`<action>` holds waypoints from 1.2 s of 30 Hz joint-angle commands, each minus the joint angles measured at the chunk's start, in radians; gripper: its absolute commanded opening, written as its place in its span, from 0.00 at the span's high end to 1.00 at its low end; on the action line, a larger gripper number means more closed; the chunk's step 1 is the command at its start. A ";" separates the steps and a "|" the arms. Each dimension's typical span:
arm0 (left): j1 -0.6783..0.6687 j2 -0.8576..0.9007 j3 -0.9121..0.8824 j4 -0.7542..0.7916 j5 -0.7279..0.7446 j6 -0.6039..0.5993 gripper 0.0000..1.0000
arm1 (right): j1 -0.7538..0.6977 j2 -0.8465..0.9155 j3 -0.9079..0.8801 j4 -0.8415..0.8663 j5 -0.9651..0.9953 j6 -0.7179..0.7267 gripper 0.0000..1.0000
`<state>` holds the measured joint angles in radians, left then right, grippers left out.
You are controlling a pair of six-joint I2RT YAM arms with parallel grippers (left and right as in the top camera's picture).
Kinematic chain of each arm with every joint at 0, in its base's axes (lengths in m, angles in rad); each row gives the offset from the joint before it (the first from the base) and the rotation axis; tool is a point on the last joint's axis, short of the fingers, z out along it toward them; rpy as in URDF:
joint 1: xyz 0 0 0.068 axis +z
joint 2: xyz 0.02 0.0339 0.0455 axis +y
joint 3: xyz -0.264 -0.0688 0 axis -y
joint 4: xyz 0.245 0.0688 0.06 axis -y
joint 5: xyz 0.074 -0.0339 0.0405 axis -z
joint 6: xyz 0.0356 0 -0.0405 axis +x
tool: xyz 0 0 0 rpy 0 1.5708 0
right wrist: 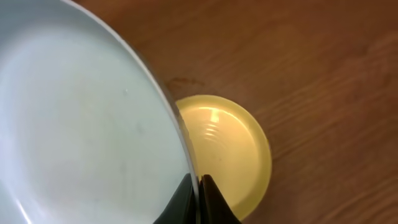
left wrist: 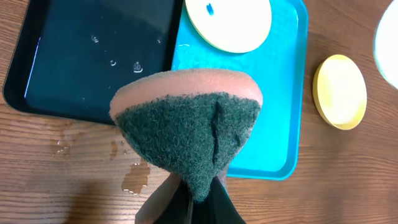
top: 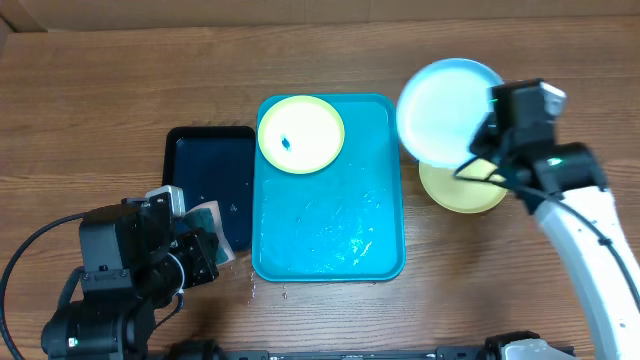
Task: Clean dirty plates on tray and stack at the side
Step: 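Carry the white plate right and stack it on the yellow plate, then release the white plate and move the right gripper to the tray's yellow plate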
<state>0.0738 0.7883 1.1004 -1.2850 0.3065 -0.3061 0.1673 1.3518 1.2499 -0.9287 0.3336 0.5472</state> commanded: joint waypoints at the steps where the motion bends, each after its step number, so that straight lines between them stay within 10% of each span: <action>1: 0.005 -0.003 0.015 0.018 -0.002 0.022 0.96 | -0.135 0.001 -0.014 -0.016 -0.153 0.011 0.96; 20: 0.005 -0.003 0.015 0.037 -0.002 0.022 0.95 | -0.261 0.245 -0.245 0.108 -0.154 0.086 0.95; 23: 0.005 -0.003 0.015 0.038 -0.002 0.022 0.95 | -0.261 0.256 -0.249 0.108 -0.156 0.085 0.79; 25: 0.005 -0.003 0.015 0.038 -0.002 0.022 0.95 | -0.261 0.258 -0.249 0.109 -0.162 0.085 0.38; 28: 0.005 -0.003 0.015 0.038 -0.002 0.022 0.93 | -0.261 0.259 -0.249 0.109 -0.233 0.085 0.13; 36: 0.005 -0.003 0.015 0.045 -0.002 0.021 0.91 | -0.240 0.262 -0.249 0.128 -0.486 -0.005 0.08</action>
<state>0.0738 0.7883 1.1004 -1.2480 0.3065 -0.3038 -0.0914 1.6089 1.0065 -0.8177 -0.0151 0.6037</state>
